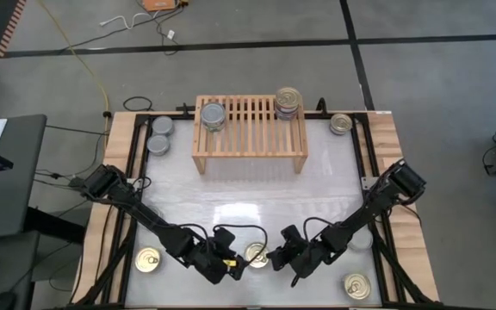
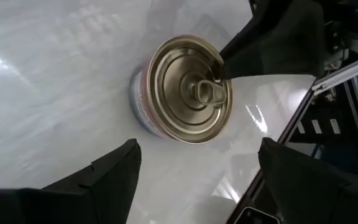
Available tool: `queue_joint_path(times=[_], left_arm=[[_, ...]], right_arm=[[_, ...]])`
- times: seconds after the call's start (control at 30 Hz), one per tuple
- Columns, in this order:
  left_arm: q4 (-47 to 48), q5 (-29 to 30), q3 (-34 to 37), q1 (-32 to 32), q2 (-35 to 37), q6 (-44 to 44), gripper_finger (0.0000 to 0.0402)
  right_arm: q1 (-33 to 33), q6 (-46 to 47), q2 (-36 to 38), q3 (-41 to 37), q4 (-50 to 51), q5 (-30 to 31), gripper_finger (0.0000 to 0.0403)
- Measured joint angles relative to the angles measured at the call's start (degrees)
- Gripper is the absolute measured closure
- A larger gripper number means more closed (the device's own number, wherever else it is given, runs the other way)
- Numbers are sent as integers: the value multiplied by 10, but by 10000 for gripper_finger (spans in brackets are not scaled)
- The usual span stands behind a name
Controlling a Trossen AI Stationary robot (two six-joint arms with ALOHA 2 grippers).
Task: Stack canned seafood by type on shelf
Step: Put the blue-pink tuna can on the shelf
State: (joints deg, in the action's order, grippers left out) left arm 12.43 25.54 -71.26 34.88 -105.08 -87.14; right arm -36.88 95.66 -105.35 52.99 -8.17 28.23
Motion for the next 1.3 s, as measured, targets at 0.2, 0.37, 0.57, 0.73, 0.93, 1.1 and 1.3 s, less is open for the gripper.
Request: queue_joint_path(times=[0.2,0.37,0.57,0.73,0.93,1.1,1.3], left_arm=[[-3,-13,1,-4,0,-22,89],[-59,-13,33,-4,0,-32,89],[-101,-13,63,-2,-1,-67,89],[-149,-41,69,0,-15,-70,89],[-241,-71,70,0,-84,-119,89],[-271,-62,70,0,-94,-132,89],[-268,-28,70,0,-93,-130,89]], right_arm=[[3,0,-8,1,-13,2,333],[7,-2,-8,1,-11,3,335],[7,-2,-8,1,-11,1,335],[7,-2,-8,1,-9,-3,335],[7,0,-8,1,-6,-9,335],[5,3,-8,1,-4,-11,335],[0,10,-8,1,4,-11,340]])
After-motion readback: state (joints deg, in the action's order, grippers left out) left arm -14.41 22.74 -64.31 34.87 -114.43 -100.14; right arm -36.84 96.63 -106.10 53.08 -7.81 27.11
